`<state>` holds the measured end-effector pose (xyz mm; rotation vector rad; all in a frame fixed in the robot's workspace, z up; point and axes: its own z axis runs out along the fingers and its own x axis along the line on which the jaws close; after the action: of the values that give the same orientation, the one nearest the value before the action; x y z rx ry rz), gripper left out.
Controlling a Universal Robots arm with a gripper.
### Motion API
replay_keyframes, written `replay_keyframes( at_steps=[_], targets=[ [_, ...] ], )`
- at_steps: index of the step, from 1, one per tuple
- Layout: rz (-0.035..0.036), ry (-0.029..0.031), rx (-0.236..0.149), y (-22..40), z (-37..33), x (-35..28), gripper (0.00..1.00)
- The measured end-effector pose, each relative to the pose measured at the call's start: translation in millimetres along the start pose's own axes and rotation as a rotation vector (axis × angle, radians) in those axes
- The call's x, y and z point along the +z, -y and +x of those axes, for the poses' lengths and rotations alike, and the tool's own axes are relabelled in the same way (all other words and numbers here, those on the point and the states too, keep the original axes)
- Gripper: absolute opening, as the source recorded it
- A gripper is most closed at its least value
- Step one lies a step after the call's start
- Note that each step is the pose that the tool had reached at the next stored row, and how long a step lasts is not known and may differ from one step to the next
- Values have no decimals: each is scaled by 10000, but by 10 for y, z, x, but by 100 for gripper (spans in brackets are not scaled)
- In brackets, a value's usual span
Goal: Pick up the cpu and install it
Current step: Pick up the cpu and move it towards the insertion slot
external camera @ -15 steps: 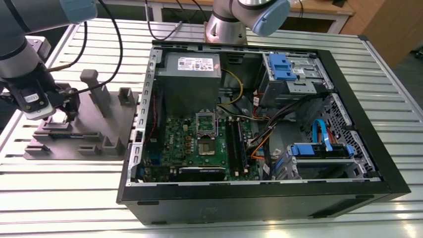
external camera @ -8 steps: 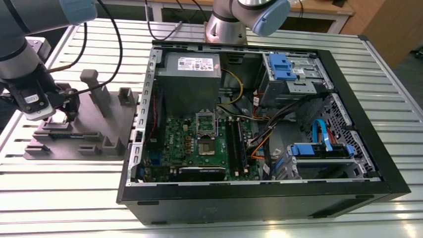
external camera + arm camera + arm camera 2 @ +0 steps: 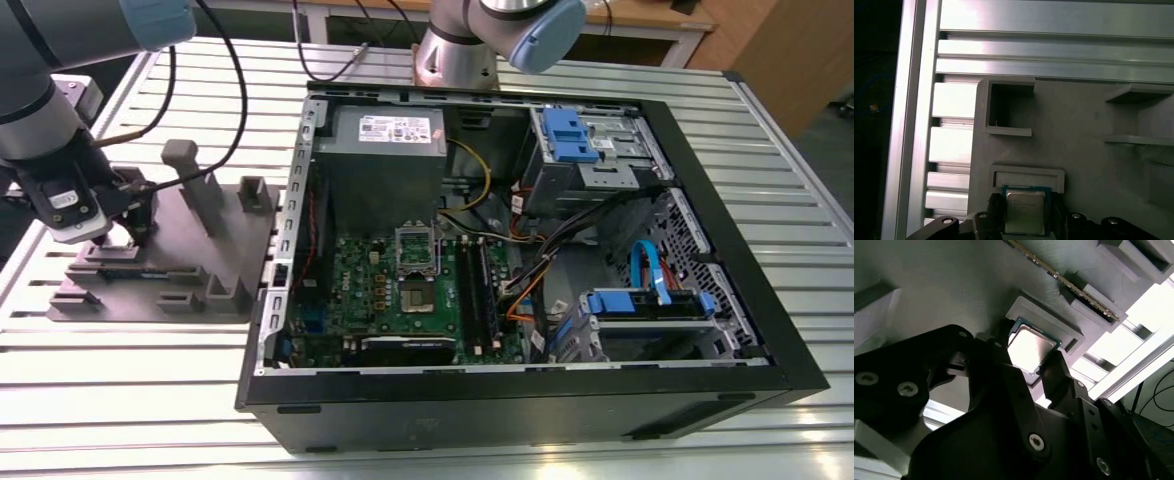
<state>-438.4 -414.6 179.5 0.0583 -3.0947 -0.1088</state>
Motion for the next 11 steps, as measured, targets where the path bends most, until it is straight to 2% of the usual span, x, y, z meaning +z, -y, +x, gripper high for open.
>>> replay_keyframes(
  at_steps=[1, 2, 11],
  targets=[
    [0, 1, 0, 0, 0, 0, 57],
    [-1, 1, 0, 0, 0, 0, 50],
    [-14, 1, -1, 0, 0, 0, 50]
  ],
)
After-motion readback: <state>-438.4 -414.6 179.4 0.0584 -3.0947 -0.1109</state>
